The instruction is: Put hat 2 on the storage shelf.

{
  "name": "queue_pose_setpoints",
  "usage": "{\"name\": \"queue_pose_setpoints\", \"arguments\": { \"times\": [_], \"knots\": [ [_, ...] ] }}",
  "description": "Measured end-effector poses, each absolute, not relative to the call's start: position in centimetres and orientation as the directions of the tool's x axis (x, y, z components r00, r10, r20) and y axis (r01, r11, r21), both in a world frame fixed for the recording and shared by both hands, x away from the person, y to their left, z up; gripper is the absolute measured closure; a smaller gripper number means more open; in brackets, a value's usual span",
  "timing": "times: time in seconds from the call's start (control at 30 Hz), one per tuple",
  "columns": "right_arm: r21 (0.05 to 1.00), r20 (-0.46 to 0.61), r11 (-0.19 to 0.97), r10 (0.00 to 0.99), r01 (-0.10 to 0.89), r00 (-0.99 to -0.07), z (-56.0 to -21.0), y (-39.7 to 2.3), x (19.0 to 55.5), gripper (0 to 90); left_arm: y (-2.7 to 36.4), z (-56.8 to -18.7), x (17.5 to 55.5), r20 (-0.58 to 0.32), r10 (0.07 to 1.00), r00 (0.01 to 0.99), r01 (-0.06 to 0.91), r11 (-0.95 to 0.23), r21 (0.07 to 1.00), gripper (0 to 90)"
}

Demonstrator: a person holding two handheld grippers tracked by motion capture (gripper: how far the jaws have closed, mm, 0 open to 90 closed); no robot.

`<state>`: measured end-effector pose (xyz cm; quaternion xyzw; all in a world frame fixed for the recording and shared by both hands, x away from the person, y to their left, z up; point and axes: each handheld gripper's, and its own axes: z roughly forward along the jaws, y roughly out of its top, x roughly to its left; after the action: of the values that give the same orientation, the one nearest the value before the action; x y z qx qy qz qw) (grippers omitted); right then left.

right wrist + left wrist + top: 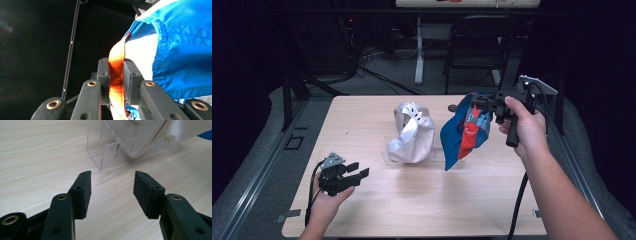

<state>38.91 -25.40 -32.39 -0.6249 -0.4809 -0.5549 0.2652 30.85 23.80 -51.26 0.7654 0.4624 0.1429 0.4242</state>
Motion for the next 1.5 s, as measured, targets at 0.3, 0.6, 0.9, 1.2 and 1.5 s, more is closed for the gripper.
{"name": "queue_pose_setpoints", "arguments": {
  "times": [0.3, 0.6, 0.9, 1.2, 1.5],
  "knots": [
    [0.208, 0.938, -0.425, 0.342, 0.881, -0.056, -32.3, -25.4, 40.9, 77.5, 23.8, -51.3, 30.9, -0.178, 0.829, 0.530, 0.587, -0.207, 0.783, 49.1],
    [0.197, 0.938, -0.465, 0.347, 0.863, -0.027, -32.8, -25.5, 42.1, 77.5, 23.9, -51.3, 30.9, -0.178, 0.829, 0.530, 0.587, -0.207, 0.782, 49.1],
    [0.186, 0.936, -0.464, 0.352, 0.866, -0.012, -33.6, -24.9, 42.9, 77.5, 23.8, -51.4, 30.9, -0.176, 0.829, 0.532, 0.588, -0.211, 0.781, 49.1],
    [0.184, 0.929, -0.441, 0.369, 0.878, -0.009, -34.7, -23.8, 43.0, 77.5, 24.0, -51.3, 30.9, -0.176, 0.829, 0.531, 0.591, -0.213, 0.778, 49.1],
    [0.164, 0.920, -0.400, 0.391, 0.902, 0.007, -37.0, -23.4, 42.9, 77.4, 24.0, -51.3, 31.0, -0.178, 0.832, 0.525, 0.590, -0.205, 0.781, 49.1]
  ]
}}
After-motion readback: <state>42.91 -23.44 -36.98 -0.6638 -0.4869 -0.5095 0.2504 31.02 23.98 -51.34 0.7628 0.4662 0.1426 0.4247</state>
